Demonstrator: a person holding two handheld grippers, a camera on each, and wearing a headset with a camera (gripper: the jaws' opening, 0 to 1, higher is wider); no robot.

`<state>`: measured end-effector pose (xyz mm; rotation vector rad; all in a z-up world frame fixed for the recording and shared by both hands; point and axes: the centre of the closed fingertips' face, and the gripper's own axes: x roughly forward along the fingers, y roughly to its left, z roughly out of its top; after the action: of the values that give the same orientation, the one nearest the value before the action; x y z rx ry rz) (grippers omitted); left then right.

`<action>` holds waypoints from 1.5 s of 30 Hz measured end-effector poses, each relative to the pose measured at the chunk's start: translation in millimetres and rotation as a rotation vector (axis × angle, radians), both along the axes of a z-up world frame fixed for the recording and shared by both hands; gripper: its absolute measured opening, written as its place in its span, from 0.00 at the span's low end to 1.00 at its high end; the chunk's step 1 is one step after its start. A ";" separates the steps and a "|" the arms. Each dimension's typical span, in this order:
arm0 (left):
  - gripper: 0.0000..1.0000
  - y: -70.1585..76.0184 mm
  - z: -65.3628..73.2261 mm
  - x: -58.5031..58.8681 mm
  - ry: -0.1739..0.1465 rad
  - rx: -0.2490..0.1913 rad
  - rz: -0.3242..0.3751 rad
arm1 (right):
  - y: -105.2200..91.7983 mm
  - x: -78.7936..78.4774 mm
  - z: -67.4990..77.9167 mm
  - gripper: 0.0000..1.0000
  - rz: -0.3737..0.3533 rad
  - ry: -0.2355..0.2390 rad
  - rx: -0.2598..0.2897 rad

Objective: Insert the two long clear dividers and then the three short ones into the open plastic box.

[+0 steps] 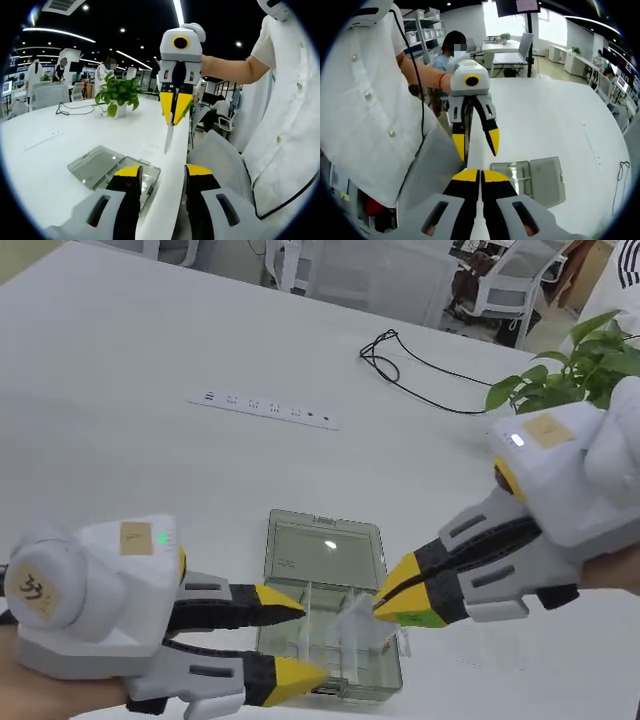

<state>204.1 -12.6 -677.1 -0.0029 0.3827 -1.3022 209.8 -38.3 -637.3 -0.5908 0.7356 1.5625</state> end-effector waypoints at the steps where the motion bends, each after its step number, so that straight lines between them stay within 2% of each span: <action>1: 0.36 1.4 -1.2 0.7 0.000 0.004 0.004 | 0.9 0.8 -0.3 0.03 -0.002 -0.004 -0.001; 11: 0.57 19.2 -18.0 11.8 0.026 0.039 0.067 | 9.6 20.9 -12.5 0.03 -0.044 -0.020 0.006; 21: 0.70 31.9 -36.3 19.1 0.022 0.088 0.090 | 22.3 39.1 -28.0 0.03 -0.070 -0.024 0.013; 26: 0.84 36.0 -44.1 25.0 0.004 0.106 0.109 | 27.5 49.5 -44.3 0.03 -0.087 -0.019 0.012; 29: 0.87 37.5 -48.6 26.8 0.021 0.108 0.117 | 29.3 53.0 -54.8 0.03 -0.090 -0.020 0.007; 33: 1.00 37.2 -51.6 29.7 0.017 0.102 0.127 | 30.9 59.4 -69.6 0.03 -0.110 -0.010 0.006; 37: 1.00 36.5 -56.1 30.1 0.029 0.108 0.120 | 30.4 62.1 -82.5 0.03 -0.118 -0.002 -0.001; 40: 1.00 37.1 -60.4 30.9 0.018 0.129 0.112 | 30.5 63.9 -88.9 0.03 -0.118 -0.003 0.000; 41: 1.00 37.4 -61.6 31.5 0.024 0.131 0.112 | 31.1 64.7 -91.0 0.03 -0.118 -0.003 0.000; 45: 1.00 37.9 -62.7 33.8 0.027 0.128 0.115 | 32.3 67.3 -98.7 0.03 -0.119 -0.002 0.002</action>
<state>237.9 25.3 -739.8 0.0645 0.4822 -1.1631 277.2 -6.0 -735.9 -0.5378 0.7544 1.4527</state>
